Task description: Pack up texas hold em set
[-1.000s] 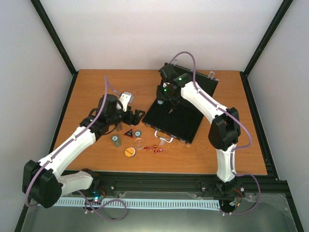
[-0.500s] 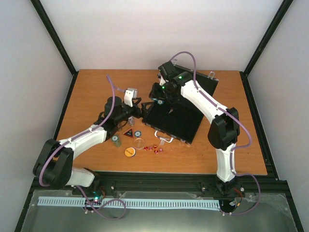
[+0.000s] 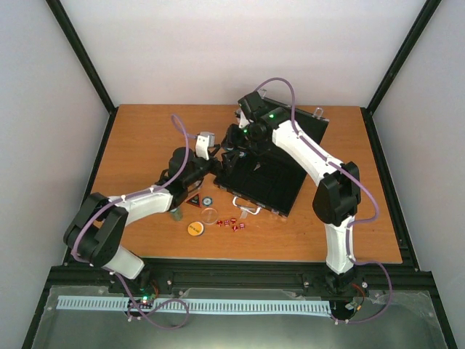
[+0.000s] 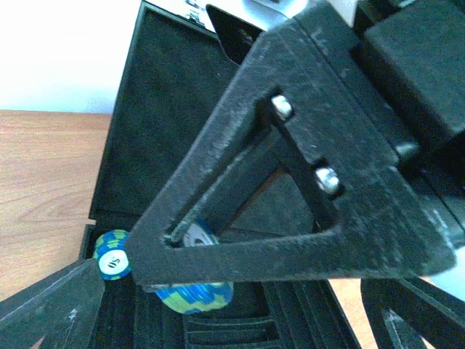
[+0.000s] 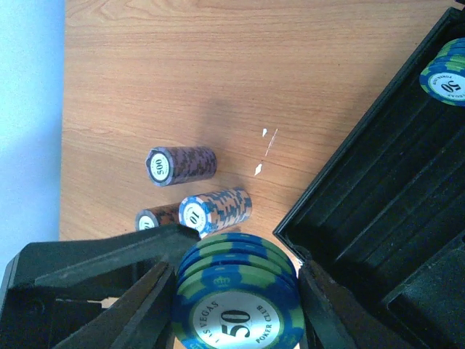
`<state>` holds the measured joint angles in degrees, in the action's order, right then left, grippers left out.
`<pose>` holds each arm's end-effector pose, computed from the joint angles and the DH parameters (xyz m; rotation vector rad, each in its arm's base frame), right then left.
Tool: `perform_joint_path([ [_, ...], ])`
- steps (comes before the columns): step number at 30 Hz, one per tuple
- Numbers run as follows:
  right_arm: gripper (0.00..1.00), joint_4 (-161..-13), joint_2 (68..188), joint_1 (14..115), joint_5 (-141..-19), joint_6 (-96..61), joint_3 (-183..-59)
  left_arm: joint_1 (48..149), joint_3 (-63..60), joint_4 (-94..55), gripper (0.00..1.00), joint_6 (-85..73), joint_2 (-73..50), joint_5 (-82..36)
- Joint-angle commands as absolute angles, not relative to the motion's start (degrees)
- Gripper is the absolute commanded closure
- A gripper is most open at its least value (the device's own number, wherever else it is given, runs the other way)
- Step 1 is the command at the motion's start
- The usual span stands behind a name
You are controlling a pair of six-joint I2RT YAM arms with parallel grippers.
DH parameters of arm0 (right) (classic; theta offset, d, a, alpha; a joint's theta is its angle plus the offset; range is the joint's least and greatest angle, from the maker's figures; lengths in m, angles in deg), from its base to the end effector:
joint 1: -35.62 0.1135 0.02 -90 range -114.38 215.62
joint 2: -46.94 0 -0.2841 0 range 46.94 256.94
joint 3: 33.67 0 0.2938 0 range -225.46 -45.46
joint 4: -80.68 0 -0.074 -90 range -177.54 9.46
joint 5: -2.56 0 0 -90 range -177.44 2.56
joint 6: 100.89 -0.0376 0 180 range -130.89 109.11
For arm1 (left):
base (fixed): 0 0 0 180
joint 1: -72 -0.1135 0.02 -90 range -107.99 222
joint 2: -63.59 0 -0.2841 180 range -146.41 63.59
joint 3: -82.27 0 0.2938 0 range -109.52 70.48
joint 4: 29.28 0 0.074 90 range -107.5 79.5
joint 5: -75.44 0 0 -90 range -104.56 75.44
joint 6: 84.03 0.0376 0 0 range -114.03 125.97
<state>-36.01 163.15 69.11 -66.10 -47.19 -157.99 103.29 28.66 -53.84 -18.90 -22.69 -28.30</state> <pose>0.4082 0.2865 0.3203 -0.0935 2.7124 0.9044 0.3016 -0.1937 0.2228 0.2869 1.7758 -0.9208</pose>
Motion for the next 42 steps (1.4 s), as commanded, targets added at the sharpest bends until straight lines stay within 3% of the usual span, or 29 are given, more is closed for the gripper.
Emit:
perform_joint_path([
  [1, 0.97, -36.2, 161.6, 68.6, -64.6, -46.8, -160.0, 103.7, 26.6, -59.2, 0.00, -19.4, -23.7, -24.5],
  [17, 0.97, -35.0, 159.1, 67.1, -61.9, -46.3, -160.2, 103.6, 27.1, -74.4, 0.00, -24.4, -31.0, -21.3],
  [29, 0.97, -33.9, 156.5, 66.2, -60.6, -46.5, -159.9, 102.9, 25.3, -77.8, 0.00, -25.5, -34.9, -19.7],
  [42, 0.97, -33.3, 153.9, 65.7, -59.6, -45.7, -157.6, 100.2, 20.4, -79.8, 0.12, -28.1, -38.2, -21.5],
])
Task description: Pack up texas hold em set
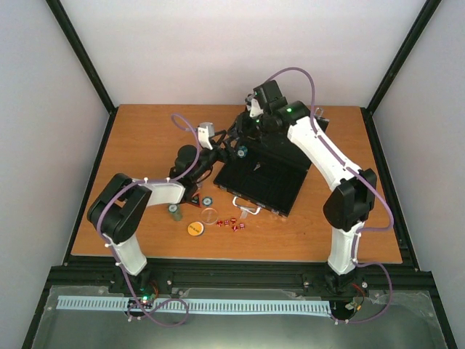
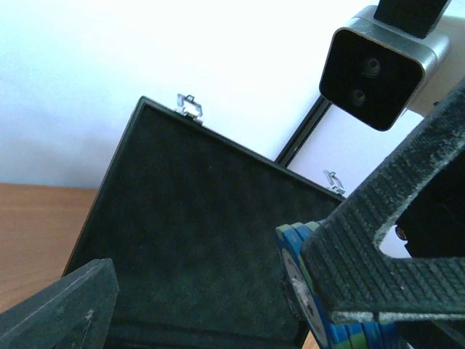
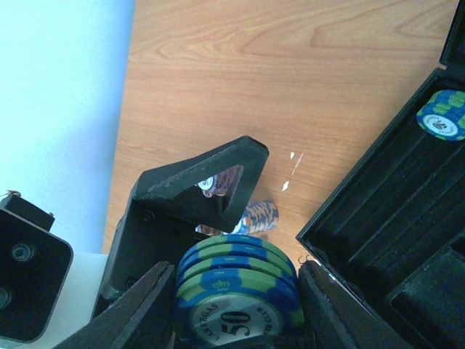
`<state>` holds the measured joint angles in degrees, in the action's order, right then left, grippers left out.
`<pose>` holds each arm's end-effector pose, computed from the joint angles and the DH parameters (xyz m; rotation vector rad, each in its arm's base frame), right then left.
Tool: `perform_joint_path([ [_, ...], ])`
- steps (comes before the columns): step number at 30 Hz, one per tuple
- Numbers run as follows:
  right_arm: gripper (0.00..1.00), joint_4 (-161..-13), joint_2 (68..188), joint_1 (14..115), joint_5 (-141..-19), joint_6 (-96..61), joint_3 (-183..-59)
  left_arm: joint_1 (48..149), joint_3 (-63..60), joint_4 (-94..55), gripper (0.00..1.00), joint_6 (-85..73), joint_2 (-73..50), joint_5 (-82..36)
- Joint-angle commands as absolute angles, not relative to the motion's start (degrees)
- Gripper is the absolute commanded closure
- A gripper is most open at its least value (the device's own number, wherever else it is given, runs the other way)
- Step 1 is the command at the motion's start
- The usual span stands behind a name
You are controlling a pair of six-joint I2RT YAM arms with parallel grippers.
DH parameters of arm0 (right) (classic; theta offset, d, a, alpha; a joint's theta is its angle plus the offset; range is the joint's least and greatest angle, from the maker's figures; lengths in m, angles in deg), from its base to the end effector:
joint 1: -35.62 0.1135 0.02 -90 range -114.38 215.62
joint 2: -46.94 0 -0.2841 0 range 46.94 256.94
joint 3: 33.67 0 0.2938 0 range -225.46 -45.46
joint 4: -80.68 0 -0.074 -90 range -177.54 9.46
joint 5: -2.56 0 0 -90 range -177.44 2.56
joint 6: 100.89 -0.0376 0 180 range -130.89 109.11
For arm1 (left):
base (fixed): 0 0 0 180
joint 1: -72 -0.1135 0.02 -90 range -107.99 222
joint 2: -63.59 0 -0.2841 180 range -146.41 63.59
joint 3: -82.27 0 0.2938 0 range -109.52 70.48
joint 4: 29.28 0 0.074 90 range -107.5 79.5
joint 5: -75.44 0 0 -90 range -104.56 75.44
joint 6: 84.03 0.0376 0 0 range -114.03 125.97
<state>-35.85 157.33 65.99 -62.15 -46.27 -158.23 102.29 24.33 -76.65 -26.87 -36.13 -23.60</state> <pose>0.4011 0.2536 0.3698 -0.1023 2.6012 1.0111 0.3404 -0.2057 0.2086 0.1007 1.5542 -1.0001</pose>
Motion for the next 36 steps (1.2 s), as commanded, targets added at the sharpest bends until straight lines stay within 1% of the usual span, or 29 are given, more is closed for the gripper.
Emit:
perform_joint_path([
  [1, 0.97, -33.2, 154.0, 65.7, -59.4, -45.6, -157.7, 100.2, 19.7, -79.9, 0.15, -28.2, -38.5, -22.1],
  [4, 0.97, -32.9, 153.9, 65.7, -59.2, -45.6, -157.5, 100.2, 16.7, -79.7, 0.26, -28.6, -39.6, -24.3],
  [6, 0.97, -32.9, 153.8, 65.7, -59.1, -45.5, -157.1, 100.2, 15.1, -79.5, 0.29, -28.9, -40.2, -25.1],
  [10, 0.97, -33.1, 153.2, 65.7, -58.8, -45.7, -155.9, 100.1, 13.6, -79.4, 0.41, -28.7, -40.9, -25.7],
  [12, 0.97, -33.4, 152.9, 65.6, -58.8, -45.7, -155.2, 100.0, 13.3, -79.1, 0.51, -28.3, -41.2, -26.1],
  [14, 0.97, -33.7, 152.6, 65.6, -58.7, -45.7, -154.6, 99.8, 12.5, -77.7, 0.64, -28.0, -41.3, -27.4],
  [15, 0.97, -33.8, 152.4, 65.6, -58.6, -45.7, -154.2, 99.7, 12.3, -77.4, 0.69, -27.9, -41.4, -27.9],
  [17, 0.97, -34.1, 152.2, 65.7, -58.5, -45.7, -153.3, 99.6, 12.2, -77.0, 0.70, -28.0, -41.4, -28.5],
  [21, 0.97, -34.3, 151.8, 65.6, -58.7, -45.4, -152.6, 98.9, 11.0, -74.5, 0.90, -26.7, -41.6, -31.3],
  [23, 0.96, -34.0, 151.7, 65.6, -59.2, -44.8, -152.8, 98.2, 10.3, -72.7, 0.97, -25.4, -41.5, -34.4],
  [24, 0.96, -33.9, 151.6, 65.4, -59.5, -44.6, -152.9, 97.7, 10.0, -70.7, 0.99, -24.5, -41.4, -35.8],
  [28, 0.96, -34.3, 150.5, 64.7, -60.1, -44.3, -151.4, 96.1, 8.5, -61.4, 0.99, -18.2, -39.6, -40.9],
  [30, 0.96, -35.5, 149.6, 64.4, -60.1, -44.4, -149.4, 95.1, 6.2, -55.1, 0.99, -13.7, -39.3, -46.9],
  [31, 0.96, -36.1, 149.3, 64.3, -60.0, -44.6, -148.3, 94.6, 4.3, -50.2, 0.99, -10.9, -39.5, -49.9],
  [33, 0.96, -37.1, 148.9, 64.1, -59.7, -44.6, -146.7, 94.5, 0.1, -38.7, 0.99, -3.4, -39.6, -52.0],
  [36, 0.90, -37.8, 148.9, 63.7, -59.9, -44.2, -145.8, 94.4, -6.2, -22.5, 0.99, 10.0, -40.2, -54.9],
])
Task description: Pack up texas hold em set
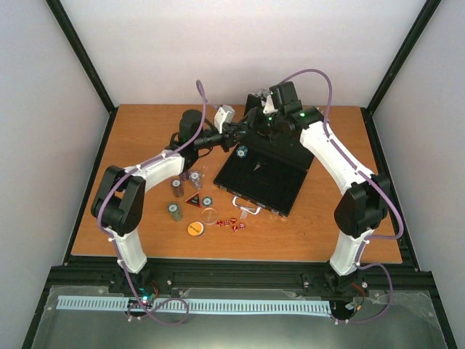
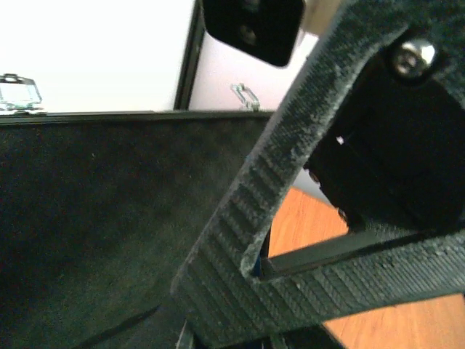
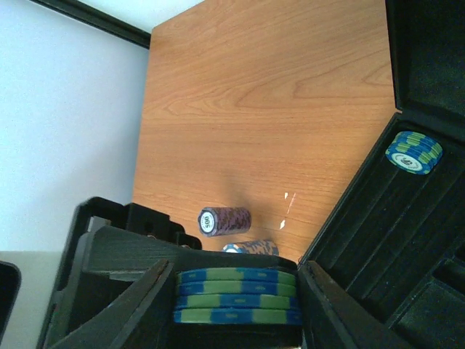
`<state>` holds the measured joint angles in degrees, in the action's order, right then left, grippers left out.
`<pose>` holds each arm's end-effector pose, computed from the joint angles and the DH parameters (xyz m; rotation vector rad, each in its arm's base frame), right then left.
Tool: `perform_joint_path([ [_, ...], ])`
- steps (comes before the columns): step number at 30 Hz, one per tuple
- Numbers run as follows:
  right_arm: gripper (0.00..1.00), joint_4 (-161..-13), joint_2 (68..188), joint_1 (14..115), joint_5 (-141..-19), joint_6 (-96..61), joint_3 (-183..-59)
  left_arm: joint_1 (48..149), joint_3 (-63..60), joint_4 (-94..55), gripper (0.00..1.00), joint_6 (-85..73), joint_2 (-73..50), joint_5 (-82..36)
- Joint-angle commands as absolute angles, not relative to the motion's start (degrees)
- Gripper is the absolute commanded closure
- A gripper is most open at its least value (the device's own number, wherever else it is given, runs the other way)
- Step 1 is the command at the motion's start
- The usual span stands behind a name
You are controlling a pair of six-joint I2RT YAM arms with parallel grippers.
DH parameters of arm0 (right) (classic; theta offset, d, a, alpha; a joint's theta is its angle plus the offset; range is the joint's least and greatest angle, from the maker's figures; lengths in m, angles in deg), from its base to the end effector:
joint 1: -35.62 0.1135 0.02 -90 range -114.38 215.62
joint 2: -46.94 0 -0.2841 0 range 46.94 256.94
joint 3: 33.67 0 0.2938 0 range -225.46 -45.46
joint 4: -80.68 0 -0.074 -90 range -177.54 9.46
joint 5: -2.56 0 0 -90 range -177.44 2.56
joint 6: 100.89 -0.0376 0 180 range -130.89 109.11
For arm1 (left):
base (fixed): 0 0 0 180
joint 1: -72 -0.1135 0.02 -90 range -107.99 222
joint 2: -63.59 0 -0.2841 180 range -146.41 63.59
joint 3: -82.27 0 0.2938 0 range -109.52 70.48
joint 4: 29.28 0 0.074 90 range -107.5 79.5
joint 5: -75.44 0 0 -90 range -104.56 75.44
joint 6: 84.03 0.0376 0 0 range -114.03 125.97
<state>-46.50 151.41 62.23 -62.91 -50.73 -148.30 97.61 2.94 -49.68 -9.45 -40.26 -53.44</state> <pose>0.4041 0.2199 0.3671 0.0508 2.4839 1.0438 0.4031 -0.2194 0.2600 0.6895 1.6029 -1.0886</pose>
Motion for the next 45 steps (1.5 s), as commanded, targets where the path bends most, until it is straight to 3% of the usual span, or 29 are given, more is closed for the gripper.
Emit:
perform_joint_path([
  [1, 0.88, -37.8, 148.9, 63.5, -60.1, -43.9, -145.9, 94.4, -8.4, -17.4, 0.99, 13.5, -40.8, -55.4],
  [7, 0.73, -38.0, 149.1, 60.7, -61.4, -42.7, -147.6, 94.4, -18.8, 5.6, 0.99, 28.3, -44.5, -56.5],
  [9, 0.64, -37.7, 149.0, 59.6, -62.5, -41.9, -148.4, 94.4, -20.8, 9.4, 0.99, 31.3, -45.6, -55.7],
  [17, 0.50, -34.1, 147.4, 56.3, -71.6, -36.4, -146.8, 94.4, -27.0, 21.8, 0.99, 41.5, -52.4, -50.0],
  [23, 0.50, -34.3, 143.5, 54.6, -78.0, -33.8, -138.8, 94.6, -32.7, 27.1, 0.99, 45.9, -58.9, -43.8],
  [36, 0.50, -36.2, 142.6, 50.2, -75.8, -31.7, -130.7, 100.9, -43.9, 31.6, 0.99, 49.8, -69.8, -34.7],
  [45, 0.50, -37.5, 142.6, 47.8, -74.0, -31.0, -128.0, 101.4, -42.7, 29.6, 0.99, 51.1, -71.4, -27.5],
])
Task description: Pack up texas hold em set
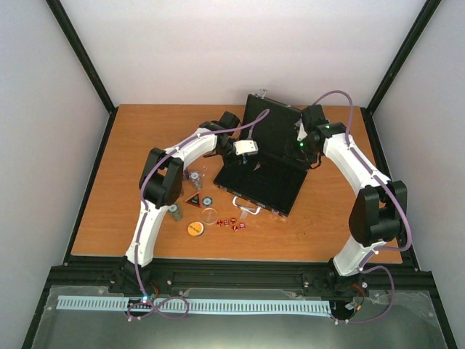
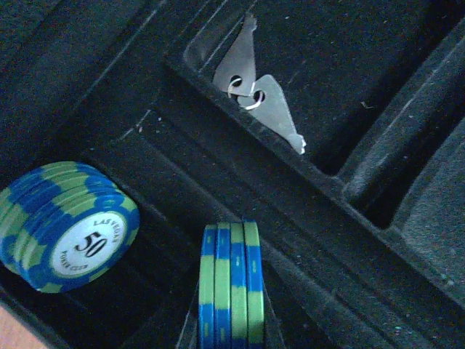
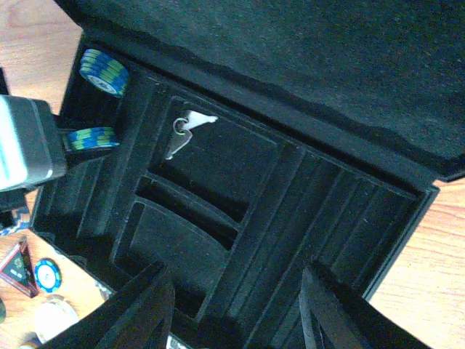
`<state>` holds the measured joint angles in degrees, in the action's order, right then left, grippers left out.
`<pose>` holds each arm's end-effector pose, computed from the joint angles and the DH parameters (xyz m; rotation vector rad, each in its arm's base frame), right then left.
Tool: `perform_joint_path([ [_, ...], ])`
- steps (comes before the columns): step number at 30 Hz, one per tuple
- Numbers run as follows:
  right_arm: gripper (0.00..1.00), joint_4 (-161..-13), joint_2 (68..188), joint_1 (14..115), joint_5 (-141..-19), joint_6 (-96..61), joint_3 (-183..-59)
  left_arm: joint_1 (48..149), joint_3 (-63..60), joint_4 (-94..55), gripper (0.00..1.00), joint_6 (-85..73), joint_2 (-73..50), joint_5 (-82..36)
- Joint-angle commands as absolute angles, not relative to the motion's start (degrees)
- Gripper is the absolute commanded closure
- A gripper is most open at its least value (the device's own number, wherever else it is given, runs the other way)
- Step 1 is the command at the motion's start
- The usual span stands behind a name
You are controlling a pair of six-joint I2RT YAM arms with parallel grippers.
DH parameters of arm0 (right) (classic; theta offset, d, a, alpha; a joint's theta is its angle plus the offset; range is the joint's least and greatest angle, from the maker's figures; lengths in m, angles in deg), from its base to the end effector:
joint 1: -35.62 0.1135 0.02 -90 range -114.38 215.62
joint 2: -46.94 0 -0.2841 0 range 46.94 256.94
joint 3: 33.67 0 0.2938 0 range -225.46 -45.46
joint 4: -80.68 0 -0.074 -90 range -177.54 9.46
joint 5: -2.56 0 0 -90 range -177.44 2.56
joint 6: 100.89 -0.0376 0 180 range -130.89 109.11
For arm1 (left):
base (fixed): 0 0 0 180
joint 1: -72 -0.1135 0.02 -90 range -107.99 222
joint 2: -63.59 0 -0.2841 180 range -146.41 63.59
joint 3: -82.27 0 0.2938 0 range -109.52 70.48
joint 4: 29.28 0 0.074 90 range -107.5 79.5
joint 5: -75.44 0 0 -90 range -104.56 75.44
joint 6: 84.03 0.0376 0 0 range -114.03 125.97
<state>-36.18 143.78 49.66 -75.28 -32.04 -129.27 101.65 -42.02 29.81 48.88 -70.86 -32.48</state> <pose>0.3817 0.1036 0.2894 0.1037 2.7404 0.4668 0.4697 -0.2807 0.1618 1.6755 2.1496 -0.3691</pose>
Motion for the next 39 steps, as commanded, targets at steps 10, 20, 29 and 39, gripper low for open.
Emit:
perform_joint_path([
  [10, 0.51, -38.6, 143.4, 47.5, -72.4, -31.5, -127.1, 101.3, -42.9, 29.1, 0.99, 52.2, -68.5, -24.0],
  [20, 0.51, -39.0, 144.0, 47.5, -71.4, -32.0, -126.9, 101.3, -44.4, 30.3, 0.99, 51.7, -65.7, -25.4],
  [29, 0.51, -38.7, 144.4, 47.4, -71.2, -31.5, -126.6, 101.3, -44.2, 30.0, 0.99, 53.1, -68.7, -24.5],
  [39, 0.51, -38.3, 145.3, 47.4, -71.0, -30.7, -126.6, 101.3, -45.6, 29.3, 0.99, 54.2, -71.7, -24.1],
])
